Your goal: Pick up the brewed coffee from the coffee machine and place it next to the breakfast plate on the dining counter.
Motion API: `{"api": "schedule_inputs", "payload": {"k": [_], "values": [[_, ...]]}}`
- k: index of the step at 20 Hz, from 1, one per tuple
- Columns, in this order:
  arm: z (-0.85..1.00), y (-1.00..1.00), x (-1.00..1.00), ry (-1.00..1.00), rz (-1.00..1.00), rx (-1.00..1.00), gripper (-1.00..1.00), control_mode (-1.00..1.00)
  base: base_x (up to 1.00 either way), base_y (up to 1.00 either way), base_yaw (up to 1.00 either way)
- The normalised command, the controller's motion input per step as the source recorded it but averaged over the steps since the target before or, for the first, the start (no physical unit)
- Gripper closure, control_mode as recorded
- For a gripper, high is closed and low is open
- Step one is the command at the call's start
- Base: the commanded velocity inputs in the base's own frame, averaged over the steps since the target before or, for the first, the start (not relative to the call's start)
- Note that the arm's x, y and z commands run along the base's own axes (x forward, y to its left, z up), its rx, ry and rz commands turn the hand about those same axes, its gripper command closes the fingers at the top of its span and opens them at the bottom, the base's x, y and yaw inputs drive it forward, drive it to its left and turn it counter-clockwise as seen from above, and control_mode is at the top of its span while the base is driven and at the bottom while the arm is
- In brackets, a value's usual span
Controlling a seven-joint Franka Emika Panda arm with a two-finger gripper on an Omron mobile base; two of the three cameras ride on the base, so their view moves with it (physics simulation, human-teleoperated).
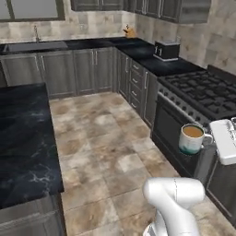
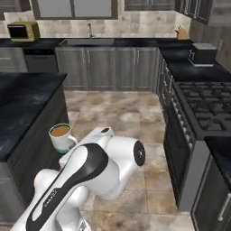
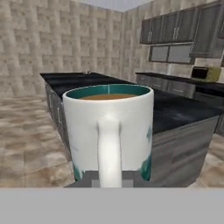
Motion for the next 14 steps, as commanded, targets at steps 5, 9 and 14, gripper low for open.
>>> {"api": "schedule_inputs", "payload": {"k": [5,9,14], "values": [[0.0,0.0,0.0,0.0,0.0,0.0,1.0,1.0,0.11,-0.01,0.74],[0.0,0.0,0.0,0.0,0.0,0.0,1.0,1.0,0.48,-0.02,0.65],[0.0,0.0,0.0,0.0,0.0,0.0,1.0,1.0,0.93,-0.43,0.4]]}}
